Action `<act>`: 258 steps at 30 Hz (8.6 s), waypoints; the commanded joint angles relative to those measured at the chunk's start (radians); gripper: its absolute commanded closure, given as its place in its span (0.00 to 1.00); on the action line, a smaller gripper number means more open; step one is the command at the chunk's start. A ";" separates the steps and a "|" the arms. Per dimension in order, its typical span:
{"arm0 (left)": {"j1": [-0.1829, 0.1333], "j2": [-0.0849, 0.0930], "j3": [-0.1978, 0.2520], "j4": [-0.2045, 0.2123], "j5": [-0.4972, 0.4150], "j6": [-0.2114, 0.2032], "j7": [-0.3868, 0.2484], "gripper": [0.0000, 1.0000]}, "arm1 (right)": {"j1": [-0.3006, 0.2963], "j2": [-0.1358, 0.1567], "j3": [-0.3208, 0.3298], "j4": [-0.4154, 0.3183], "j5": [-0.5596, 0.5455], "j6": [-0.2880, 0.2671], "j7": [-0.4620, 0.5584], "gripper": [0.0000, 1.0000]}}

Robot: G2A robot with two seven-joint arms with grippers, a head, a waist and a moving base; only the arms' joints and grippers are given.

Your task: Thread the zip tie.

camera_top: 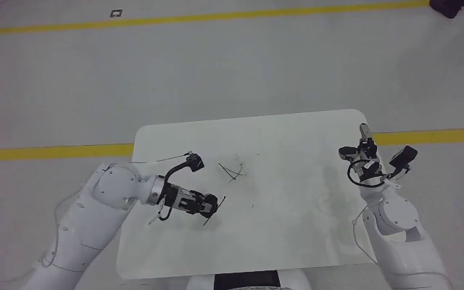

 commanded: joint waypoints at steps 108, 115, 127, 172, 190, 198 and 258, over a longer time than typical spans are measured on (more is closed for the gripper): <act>-0.129 0.012 0.208 0.225 -0.262 0.000 0.000 1.00 | 0.319 -0.030 -0.479 0.338 0.001 -0.106 0.968 0.00; -0.129 0.012 0.208 0.225 -0.262 0.000 0.000 1.00 | 0.386 -0.050 -0.556 0.402 0.039 -0.099 0.975 0.00; -0.129 0.012 0.208 0.225 -0.262 0.000 0.000 1.00 | 0.403 -0.058 -0.592 0.405 0.057 -0.119 1.003 0.00; -0.095 0.014 0.201 0.238 -0.273 0.000 0.000 1.00 | 0.444 -0.074 -0.671 0.480 0.125 -0.177 1.106 0.73; -0.095 0.014 0.201 0.238 -0.273 0.000 0.000 1.00 | 0.477 -0.077 -0.700 0.509 0.092 -0.196 1.132 0.86; -0.095 0.014 0.201 0.238 -0.273 0.000 0.000 1.00 | 0.472 -0.072 -0.696 0.502 0.088 -0.206 1.142 0.91; -0.023 -0.001 0.140 0.247 -0.359 0.000 0.143 0.00 | 0.403 -0.073 -0.616 0.546 0.338 -0.303 1.009 1.00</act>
